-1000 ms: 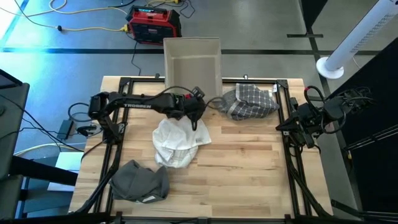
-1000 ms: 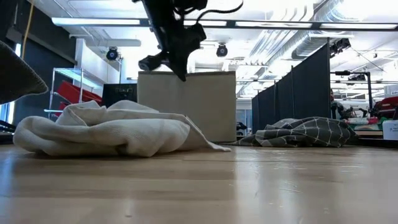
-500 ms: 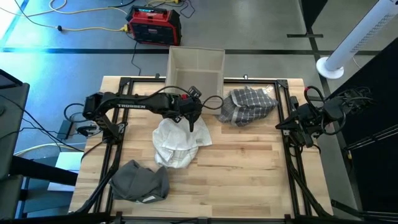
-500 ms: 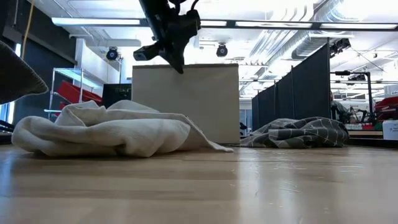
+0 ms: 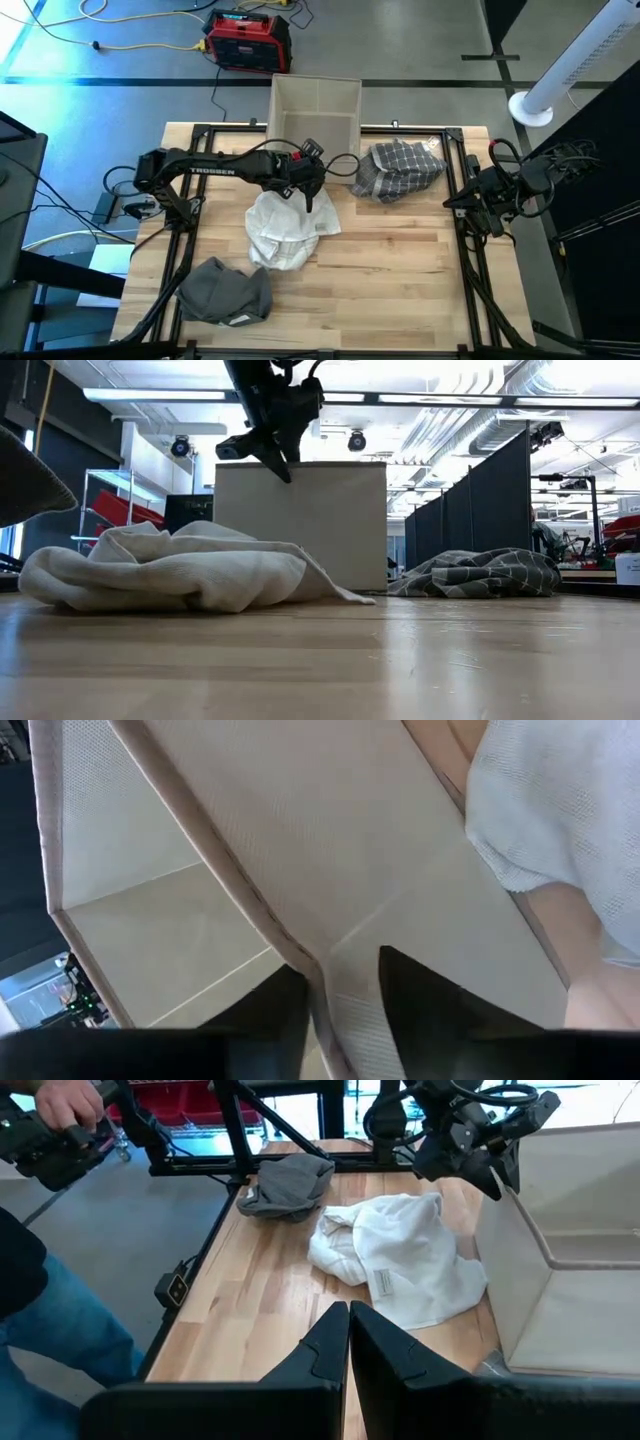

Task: Fold towel
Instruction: Move the laundry organizer to the top center of the table, then fold the white towel

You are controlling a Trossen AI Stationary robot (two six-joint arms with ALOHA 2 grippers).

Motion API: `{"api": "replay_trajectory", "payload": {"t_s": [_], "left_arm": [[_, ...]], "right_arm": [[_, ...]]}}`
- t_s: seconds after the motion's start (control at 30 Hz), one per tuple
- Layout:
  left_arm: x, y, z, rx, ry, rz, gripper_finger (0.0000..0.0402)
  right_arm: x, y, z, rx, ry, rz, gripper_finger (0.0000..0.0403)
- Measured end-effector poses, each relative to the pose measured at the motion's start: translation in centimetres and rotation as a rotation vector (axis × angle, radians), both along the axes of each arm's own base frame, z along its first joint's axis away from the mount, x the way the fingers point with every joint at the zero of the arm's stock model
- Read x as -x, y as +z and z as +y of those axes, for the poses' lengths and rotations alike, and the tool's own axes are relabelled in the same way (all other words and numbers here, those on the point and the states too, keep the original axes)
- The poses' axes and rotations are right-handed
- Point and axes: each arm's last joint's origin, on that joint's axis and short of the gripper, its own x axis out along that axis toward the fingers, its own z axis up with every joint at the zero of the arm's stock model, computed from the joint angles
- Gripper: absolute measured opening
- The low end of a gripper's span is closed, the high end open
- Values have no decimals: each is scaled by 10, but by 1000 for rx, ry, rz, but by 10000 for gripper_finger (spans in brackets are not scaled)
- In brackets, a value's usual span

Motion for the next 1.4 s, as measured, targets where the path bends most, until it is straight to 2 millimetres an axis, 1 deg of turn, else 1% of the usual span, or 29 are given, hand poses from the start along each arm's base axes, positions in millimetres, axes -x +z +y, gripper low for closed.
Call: {"api": "replay_trajectory", "payload": {"t_s": [0.07, 0.37, 0.57, 0.7, 0.8, 0.87, 0.9, 0.97, 1.07, 1.17, 1.23, 1.3, 1.37, 1.4], "left_arm": [[0, 1, -4, -18, 5, -5, 147], [-7, 31, -27, -107, 40, -127, 198], [-8, 66, -40, -241, 104, -239, 200], [-2, 81, -49, -317, 123, -233, 200], [3, 91, -59, -326, 147, -286, 200], [5, 99, -66, -259, 187, -391, 200], [5, 102, -69, -195, 213, -456, 200], [7, 109, -75, -20, 272, -586, 200], [12, 117, -85, 311, 390, -725, 200], [17, 113, -101, 510, 429, -708, 200], [21, 111, -112, 636, 467, -680, 200], [26, 109, -122, 755, 514, -642, 200], [31, 107, -132, 866, 570, -593, 200], [33, 103, -139, 883, 575, -573, 200]], "right_arm": [[0, 0, 0, -1, 0, 0, 0], [0, 0, 1, -12, 26, 7, 0], [-1, 1, 1, -28, 21, -5, 0], [-6, 7, 4, -190, -36, -39, 0], [-15, 11, 8, -185, -35, -77, 0], [-21, 13, 12, -171, -30, -100, 0], [-25, 14, 14, -164, -27, -112, 0], [-32, 16, 17, -149, -23, -135, 0], [-43, 19, 23, -136, -16, -163, 0], [-66, 12, 36, -158, -19, -111, 0], [-83, 3, 44, -112, -38, -61, 0], [-101, -9, 50, 8, -54, -5, 0], [-119, -24, 54, 131, -107, 64, 0], [-129, -32, 55, 177, -144, 98, 0]]}}
